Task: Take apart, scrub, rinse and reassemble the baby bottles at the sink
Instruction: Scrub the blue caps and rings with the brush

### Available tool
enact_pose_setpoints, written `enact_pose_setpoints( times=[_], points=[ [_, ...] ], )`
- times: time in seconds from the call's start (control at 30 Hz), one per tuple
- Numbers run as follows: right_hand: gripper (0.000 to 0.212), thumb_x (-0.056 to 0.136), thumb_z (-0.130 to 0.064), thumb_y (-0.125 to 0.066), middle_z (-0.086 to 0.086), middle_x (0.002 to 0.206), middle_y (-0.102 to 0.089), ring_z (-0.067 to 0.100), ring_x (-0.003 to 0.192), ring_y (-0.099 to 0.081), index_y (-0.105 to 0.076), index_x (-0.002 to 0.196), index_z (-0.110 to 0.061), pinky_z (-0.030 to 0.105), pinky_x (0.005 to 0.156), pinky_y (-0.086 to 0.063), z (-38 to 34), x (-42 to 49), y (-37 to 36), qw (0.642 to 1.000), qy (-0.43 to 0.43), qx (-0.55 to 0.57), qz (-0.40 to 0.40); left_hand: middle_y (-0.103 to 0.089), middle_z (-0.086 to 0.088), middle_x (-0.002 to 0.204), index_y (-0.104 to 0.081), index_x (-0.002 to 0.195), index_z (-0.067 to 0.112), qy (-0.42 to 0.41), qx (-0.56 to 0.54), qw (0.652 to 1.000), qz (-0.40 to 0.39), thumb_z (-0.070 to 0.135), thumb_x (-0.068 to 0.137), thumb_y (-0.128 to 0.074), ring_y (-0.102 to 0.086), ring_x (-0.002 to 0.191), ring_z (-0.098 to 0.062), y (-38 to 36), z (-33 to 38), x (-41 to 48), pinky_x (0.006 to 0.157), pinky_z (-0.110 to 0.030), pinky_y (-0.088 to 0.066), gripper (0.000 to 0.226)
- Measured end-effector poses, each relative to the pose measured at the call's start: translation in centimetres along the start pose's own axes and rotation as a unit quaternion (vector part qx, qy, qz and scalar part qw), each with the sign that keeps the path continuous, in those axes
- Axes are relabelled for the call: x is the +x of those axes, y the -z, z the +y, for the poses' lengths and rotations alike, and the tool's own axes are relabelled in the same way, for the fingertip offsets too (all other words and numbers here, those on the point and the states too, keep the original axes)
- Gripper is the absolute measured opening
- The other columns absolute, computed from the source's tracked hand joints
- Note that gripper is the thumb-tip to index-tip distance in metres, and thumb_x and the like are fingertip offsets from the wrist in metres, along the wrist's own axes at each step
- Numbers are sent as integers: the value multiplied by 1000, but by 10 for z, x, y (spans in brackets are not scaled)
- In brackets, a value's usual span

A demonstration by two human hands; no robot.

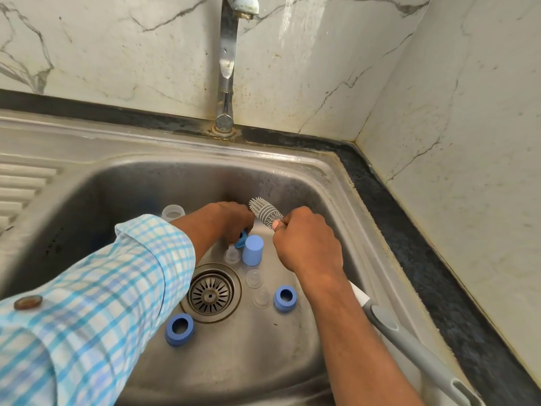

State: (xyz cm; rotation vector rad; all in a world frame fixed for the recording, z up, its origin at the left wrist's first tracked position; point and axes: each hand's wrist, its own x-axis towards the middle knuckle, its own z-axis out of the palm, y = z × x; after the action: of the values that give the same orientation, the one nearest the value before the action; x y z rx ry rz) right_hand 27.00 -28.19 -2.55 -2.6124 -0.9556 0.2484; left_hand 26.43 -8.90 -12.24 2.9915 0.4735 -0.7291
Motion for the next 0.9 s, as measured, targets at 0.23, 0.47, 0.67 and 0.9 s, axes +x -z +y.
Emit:
enact_pose_setpoints(
  times=[0.23, 0.47, 0.67, 0.9],
  points=[
    [23, 98, -30, -52, 4, 91, -57, 22, 74, -45, -66, 112, -17, 30, 65, -34, -1, -1, 7, 998, -2, 6, 60, -65, -7, 125, -60, 125, 19, 22, -124, 978, 167, 29, 92, -62, -62, 112, -29, 38, -10, -35, 93, -37, -49, 34],
    [24, 100, -33, -49, 6, 98, -68, 29, 87, -63, -67, 105, -18, 33, 67, -42, -17, -13, 11, 993, 59, 1, 107, -68, -15, 105, -63, 113, 20, 6, -762, 618, 194, -1, 100, -47, -70, 81, -21, 35, -16, -157, 74, -30, -60, 29],
    [23, 98, -38, -55, -1, 92, -72, 26, 85, -66, -72, 112, -30, 39, 75, -54, -37, -37, 24, 976, 192, 22, 104, -73, -13, 98, -64, 111, 10, -11, -878, 410, 246, 13, 97, -51, -74, 83, -23, 4, -9, -232, 78, -33, -61, 19],
    [18, 92, -34, -66, -7, 90, -72, 14, 78, -60, -71, 109, -30, 30, 69, -46, -42, -45, 24, 956, 272, 16, 110, -72, -14, 98, -68, 107, 8, 37, -860, 437, 259, 31, 75, -69, -70, 80, -18, -12, -3, -227, 70, -28, -61, 39]
  ],
)
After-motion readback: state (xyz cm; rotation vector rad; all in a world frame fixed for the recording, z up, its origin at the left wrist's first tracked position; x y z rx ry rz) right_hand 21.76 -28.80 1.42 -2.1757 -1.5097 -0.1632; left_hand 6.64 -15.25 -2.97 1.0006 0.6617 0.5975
